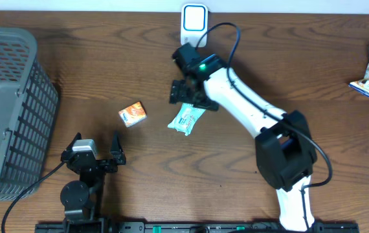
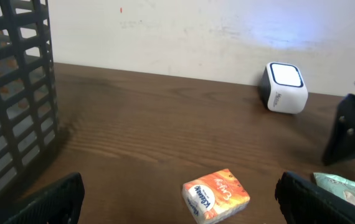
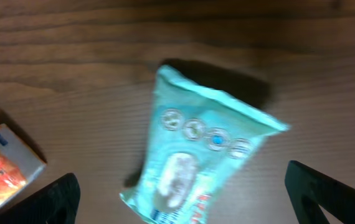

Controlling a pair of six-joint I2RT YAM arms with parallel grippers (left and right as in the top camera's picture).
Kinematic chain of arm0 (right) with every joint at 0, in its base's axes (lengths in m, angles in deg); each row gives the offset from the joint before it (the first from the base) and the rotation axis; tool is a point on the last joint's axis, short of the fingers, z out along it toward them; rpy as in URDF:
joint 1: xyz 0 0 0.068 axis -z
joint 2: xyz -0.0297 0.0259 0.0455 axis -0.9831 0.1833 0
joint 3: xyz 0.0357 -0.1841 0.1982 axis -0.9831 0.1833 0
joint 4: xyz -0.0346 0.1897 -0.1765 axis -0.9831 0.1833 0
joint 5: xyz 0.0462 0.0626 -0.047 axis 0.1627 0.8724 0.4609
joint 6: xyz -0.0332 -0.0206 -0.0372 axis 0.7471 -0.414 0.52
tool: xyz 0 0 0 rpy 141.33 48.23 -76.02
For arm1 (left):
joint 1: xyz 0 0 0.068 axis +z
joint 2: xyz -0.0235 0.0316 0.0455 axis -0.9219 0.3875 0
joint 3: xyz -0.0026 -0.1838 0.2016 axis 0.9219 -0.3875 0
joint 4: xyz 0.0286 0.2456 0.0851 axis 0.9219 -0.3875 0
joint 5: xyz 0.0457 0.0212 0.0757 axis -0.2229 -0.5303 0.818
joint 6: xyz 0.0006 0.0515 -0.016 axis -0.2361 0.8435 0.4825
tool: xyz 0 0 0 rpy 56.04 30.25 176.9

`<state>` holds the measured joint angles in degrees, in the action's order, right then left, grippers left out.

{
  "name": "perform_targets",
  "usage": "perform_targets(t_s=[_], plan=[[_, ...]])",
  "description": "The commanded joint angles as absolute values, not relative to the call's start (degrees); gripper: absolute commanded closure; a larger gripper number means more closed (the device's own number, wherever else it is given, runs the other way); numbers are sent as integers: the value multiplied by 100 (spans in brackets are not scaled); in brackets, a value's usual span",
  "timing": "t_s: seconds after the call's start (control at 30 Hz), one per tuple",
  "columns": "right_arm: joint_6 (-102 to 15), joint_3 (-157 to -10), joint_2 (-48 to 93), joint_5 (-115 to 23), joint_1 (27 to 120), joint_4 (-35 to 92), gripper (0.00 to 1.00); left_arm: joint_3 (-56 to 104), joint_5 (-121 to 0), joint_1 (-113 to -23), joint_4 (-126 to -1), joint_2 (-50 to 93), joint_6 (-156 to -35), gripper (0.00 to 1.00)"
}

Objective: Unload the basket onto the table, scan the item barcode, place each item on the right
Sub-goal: 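Reach the right gripper to the teal wipes pack and grasp it, then lift the wipes pack and turn it in the right gripper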

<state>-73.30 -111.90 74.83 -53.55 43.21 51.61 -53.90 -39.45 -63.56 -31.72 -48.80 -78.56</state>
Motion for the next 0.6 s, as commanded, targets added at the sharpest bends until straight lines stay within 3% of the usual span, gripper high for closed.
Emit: perform_targets(t_s=[0.0,0.13,0.17,0.27,0.4,0.57], plan=[[-7553,-11174,7983,-5901,4059,4984,1,-5546,-3960,-6369,-3264,-4906,-7781,2],[-7459,-11174,8331,-5927,4021,5023,5,-5546,-3960,-6369,-3264,-4906,-7781,2],[-7284,-11174,8353,-6011,4030,5058,10,-5546,-3960,-6369,-3264,-4906,-7781,2],[-6613,-11174,8362,-6181,4028,5259,12,-5546,-3960,-6369,-3264,-4906,-7781,2],[-4808,-11174,8362,-6209,4063,5332,28,-5546,-3960,-6369,-3264,-4906,-7781,2],[-1984,-11181,8357,-7348,4137,5391,17,-5546,-3960,-6369,-3264,-4906,-7781,3]])
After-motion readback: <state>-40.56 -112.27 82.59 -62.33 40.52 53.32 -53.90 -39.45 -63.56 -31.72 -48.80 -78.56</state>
